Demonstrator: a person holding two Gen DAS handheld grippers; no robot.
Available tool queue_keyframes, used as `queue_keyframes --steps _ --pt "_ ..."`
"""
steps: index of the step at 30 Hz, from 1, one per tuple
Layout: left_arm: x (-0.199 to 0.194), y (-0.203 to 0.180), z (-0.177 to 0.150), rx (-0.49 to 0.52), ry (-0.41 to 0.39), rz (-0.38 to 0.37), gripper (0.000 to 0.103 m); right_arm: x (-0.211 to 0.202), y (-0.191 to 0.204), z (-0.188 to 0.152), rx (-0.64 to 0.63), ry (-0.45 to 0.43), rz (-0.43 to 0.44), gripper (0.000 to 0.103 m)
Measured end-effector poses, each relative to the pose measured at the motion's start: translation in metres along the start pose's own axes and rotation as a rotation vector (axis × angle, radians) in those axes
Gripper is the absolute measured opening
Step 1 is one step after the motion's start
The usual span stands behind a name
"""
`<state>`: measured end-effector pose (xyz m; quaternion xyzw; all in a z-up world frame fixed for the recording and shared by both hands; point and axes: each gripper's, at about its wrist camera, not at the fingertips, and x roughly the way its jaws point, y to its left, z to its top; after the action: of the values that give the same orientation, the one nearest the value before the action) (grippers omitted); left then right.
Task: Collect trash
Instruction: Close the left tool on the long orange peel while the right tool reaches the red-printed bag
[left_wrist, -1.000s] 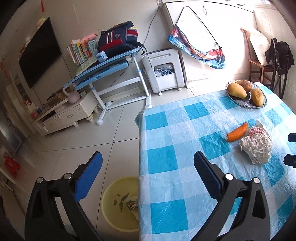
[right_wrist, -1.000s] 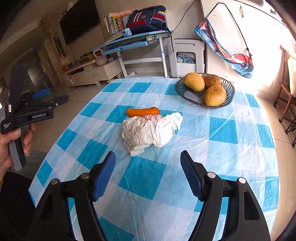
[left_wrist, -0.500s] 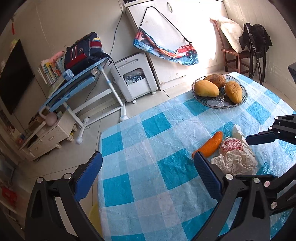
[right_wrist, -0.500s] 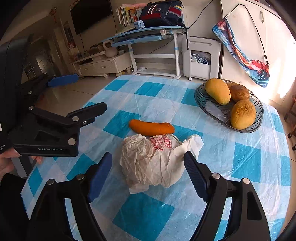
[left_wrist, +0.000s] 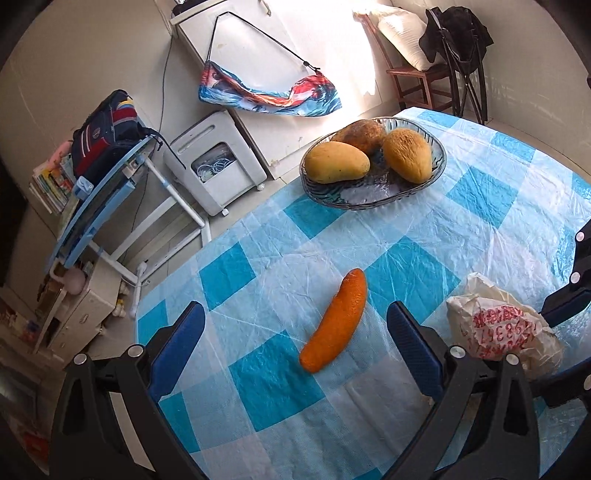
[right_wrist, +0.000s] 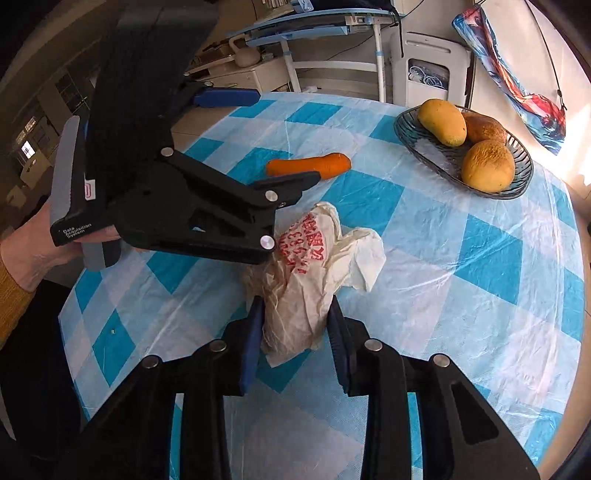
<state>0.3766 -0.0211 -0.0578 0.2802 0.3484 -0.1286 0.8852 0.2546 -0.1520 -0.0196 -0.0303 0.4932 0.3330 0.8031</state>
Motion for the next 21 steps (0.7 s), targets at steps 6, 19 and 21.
queue_keyframes --steps 6,19,21 --pt "0.017 0.008 -0.004 -0.138 0.067 -0.107 0.054 -0.005 -0.010 -0.003 0.059 -0.012 0.052 0.037" --pt "-0.025 0.069 -0.072 -0.444 0.161 -0.142 0.016 0.011 0.041 0.006 -0.006 -0.035 0.097 0.037" --pt "-0.035 0.081 -0.088 -0.485 0.175 -0.118 0.016 0.015 0.050 0.007 -0.027 -0.031 0.105 0.037"
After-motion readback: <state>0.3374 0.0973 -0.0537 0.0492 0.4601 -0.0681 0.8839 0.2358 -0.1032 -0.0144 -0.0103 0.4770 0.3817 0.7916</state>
